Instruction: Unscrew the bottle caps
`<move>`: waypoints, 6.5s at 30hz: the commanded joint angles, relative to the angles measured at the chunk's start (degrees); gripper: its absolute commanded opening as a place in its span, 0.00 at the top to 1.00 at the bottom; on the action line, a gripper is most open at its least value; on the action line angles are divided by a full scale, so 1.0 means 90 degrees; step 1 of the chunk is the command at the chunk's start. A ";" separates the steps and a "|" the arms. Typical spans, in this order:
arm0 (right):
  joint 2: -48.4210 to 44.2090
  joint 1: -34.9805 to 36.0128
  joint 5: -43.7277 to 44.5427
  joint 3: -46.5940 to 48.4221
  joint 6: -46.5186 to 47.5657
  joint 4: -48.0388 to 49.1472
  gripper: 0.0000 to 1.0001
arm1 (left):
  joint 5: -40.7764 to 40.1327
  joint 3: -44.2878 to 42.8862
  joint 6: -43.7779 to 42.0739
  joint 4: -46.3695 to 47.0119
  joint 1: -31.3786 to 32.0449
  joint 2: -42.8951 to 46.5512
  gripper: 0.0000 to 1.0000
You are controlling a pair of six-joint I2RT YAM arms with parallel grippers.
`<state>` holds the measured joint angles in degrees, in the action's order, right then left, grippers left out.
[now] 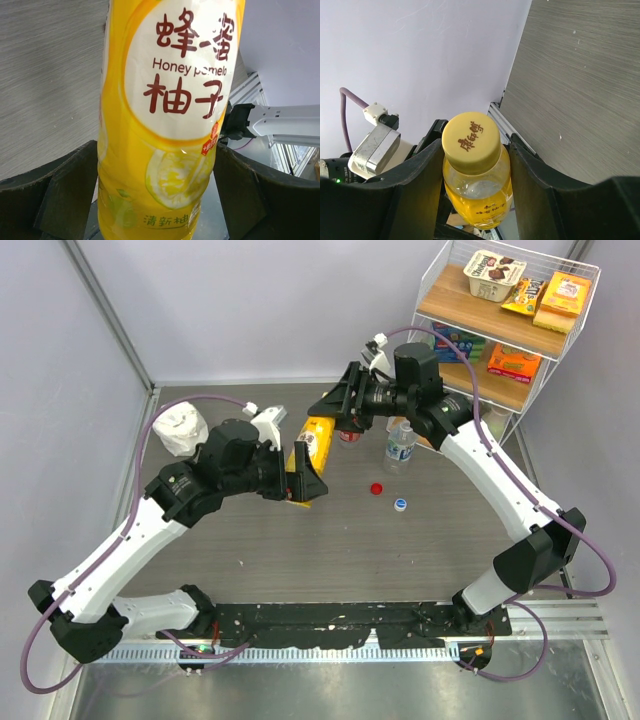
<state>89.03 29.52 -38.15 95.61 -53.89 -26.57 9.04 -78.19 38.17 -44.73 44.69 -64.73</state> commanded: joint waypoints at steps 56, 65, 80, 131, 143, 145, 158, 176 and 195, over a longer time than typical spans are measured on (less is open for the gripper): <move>0.1191 -0.0008 0.1700 0.3430 0.0870 -0.2888 0.54 | -0.0584 -0.1205 -0.1497 -0.0342 0.0025 -0.0826 0.62; 0.0996 0.0001 0.1729 0.3224 0.0977 -0.2751 0.98 | -0.0633 -0.1136 -0.1449 -0.0421 0.0025 -0.0708 0.63; -0.0419 0.0001 -0.0144 0.1458 0.1017 -0.0175 0.98 | 0.0850 -0.0804 -0.0551 0.0370 0.0025 -0.0308 0.67; -0.0099 -0.0467 0.2090 0.3466 0.0821 -0.2377 0.02 | -0.0358 -0.1408 -0.0764 -0.0478 0.0025 -0.0160 0.75; 0.0761 -0.0273 0.2345 0.4318 0.0870 -0.3337 0.04 | -0.1657 -0.2620 -0.1907 -0.1708 0.0386 -0.1186 0.76; 0.0830 -0.0155 0.2306 0.4308 0.0841 -0.3288 0.05 | -0.1960 -0.2737 -0.2014 -0.1885 0.0561 -0.1342 0.77; 0.0889 0.0041 0.2608 0.3898 0.0695 -0.3610 0.27 | -0.2976 -0.3119 -0.2054 -0.2178 0.1382 -0.1831 0.78; 0.0606 0.0041 0.2579 0.2776 0.0587 -0.3396 0.41 | -0.3270 -0.3011 -0.1781 -0.2179 0.1490 -0.1782 0.82; 0.0098 -0.0018 0.2267 0.1915 0.0001 -0.2331 0.41 | -0.3367 -0.2894 -0.1673 -0.2178 0.1773 -0.1734 0.83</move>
<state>92.12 29.52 -16.75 112.84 -52.90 -50.52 -19.77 -104.01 22.26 -66.57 60.01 -81.71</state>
